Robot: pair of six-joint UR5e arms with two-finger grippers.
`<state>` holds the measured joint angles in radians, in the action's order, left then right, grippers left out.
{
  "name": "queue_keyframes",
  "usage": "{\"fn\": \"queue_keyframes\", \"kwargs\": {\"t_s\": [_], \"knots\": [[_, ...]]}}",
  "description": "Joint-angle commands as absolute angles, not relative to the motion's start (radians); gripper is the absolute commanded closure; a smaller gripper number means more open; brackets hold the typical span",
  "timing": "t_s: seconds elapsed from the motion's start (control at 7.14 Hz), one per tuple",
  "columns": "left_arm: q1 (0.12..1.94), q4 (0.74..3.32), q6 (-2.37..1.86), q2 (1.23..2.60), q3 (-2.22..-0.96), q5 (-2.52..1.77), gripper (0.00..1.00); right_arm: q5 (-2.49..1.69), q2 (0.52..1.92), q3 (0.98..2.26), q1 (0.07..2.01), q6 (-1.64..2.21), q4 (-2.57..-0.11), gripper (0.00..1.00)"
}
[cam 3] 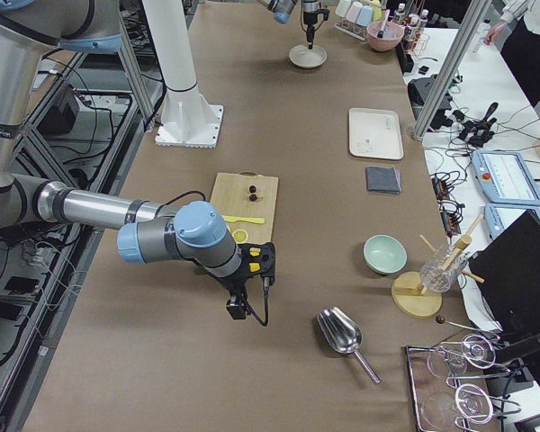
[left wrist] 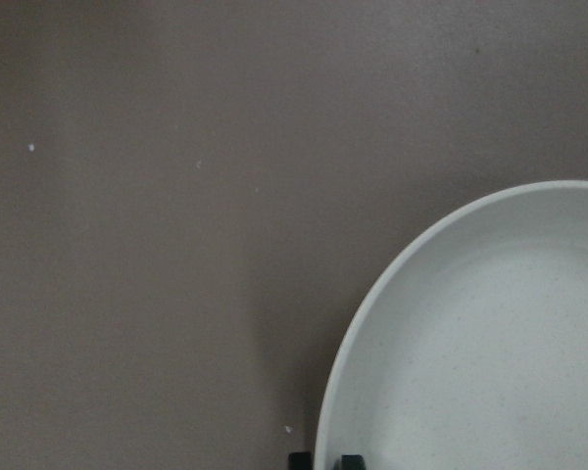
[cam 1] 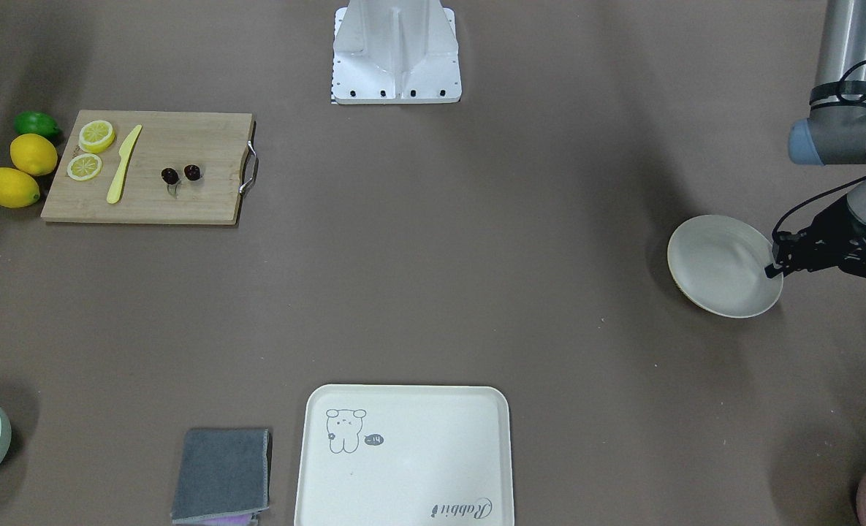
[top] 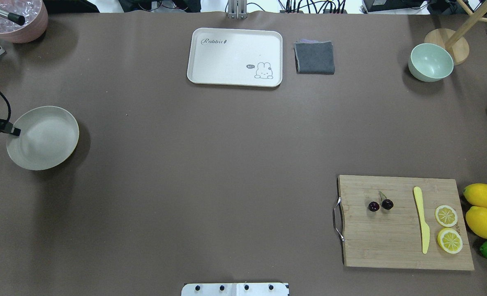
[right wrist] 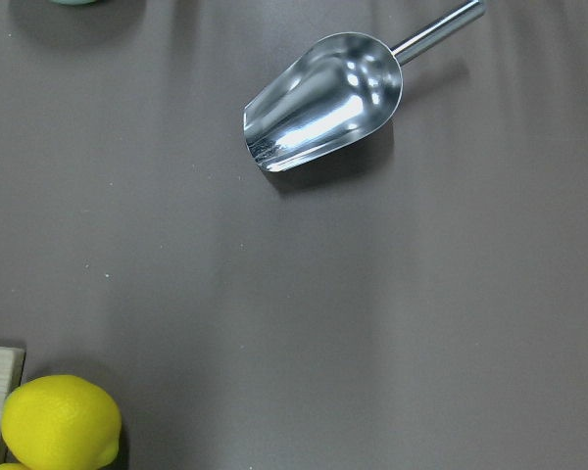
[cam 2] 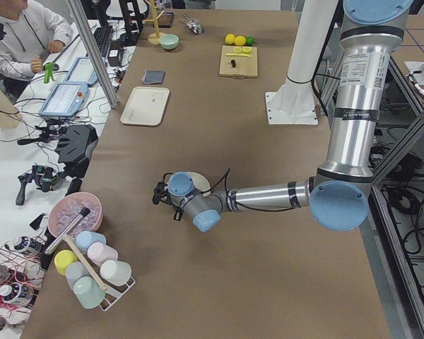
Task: Place red cherry on plate
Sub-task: 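Grasp the rim of the white plate with the left gripper and lift it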
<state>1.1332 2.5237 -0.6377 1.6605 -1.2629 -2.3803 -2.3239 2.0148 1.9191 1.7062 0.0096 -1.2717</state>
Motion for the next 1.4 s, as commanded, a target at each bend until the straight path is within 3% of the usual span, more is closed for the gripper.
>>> {"fn": "queue_keyframes", "kwargs": {"t_s": [0.0,0.56,0.84,1.26], "knots": [[1.227,2.406,-0.680,1.673,-1.352,-2.530,1.00,-2.322,2.014,1.917,1.706,0.006,-1.272,0.00],[1.267,1.836,-0.686,1.728,-1.775,-2.554,1.00,-2.324,2.019,1.919,1.713,0.003,-1.272,0.00],[1.179,1.790,-0.867,1.790,-1.854,-2.495,1.00,-2.325,2.019,1.917,1.710,0.002,-1.275,0.00],[0.817,1.839,-1.193,1.920,-1.853,-2.187,1.00,-2.326,2.016,1.914,1.709,0.003,-1.276,0.00]]}}
